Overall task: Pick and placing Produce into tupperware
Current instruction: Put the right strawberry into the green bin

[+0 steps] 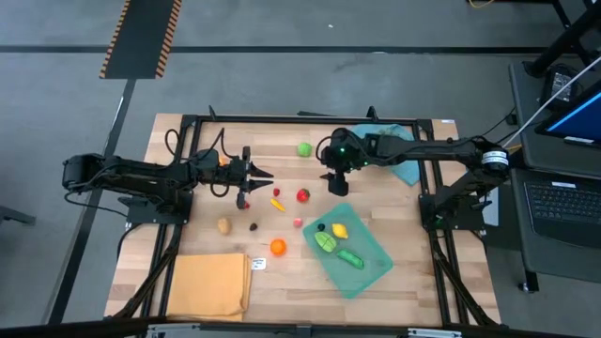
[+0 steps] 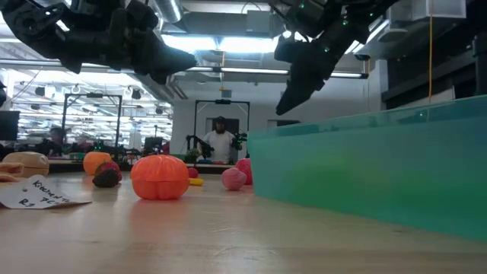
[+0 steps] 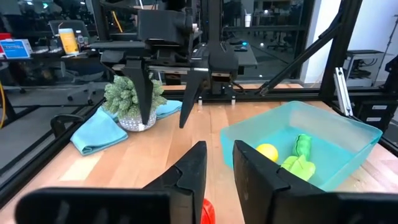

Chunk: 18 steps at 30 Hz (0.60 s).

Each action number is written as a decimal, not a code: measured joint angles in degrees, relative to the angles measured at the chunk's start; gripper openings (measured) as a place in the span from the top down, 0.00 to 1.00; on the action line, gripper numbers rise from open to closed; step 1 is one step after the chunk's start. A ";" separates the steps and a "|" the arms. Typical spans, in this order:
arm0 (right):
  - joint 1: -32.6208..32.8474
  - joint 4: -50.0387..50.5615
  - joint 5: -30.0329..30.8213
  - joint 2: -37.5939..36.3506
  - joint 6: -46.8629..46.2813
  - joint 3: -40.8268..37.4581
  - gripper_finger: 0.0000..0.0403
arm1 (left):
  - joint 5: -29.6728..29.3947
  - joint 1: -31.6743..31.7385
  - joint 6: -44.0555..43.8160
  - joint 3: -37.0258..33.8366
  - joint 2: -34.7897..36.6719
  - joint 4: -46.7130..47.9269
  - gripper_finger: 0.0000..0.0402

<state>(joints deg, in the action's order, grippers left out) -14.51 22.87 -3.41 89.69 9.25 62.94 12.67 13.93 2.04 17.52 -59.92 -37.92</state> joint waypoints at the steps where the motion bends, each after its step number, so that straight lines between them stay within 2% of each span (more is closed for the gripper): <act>1: 0.24 -0.04 1.49 0.00 0.44 0.00 0.35 | 0.00 0.00 0.00 0.00 0.00 -0.02 0.83; 5: 1.49 -0.07 5.97 0.00 3.70 -0.01 0.23 | 0.00 0.00 0.00 0.00 0.00 -0.02 0.85; 10: 2.45 -0.12 6.04 0.00 6.17 -0.01 0.18 | 0.00 0.00 0.00 0.00 0.00 -0.02 0.88; 14: 2.77 0.27 1.71 0.42 7.28 1.52 0.18 | 0.00 0.00 -0.25 0.02 0.00 0.00 0.90; 18: 3.17 3.23 -1.11 2.95 9.06 6.73 0.19 | 0.00 0.00 -0.31 0.02 0.00 -0.02 0.92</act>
<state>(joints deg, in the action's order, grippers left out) -11.33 26.10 -4.52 92.64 18.31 69.67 12.67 13.93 1.73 17.54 -59.92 -37.93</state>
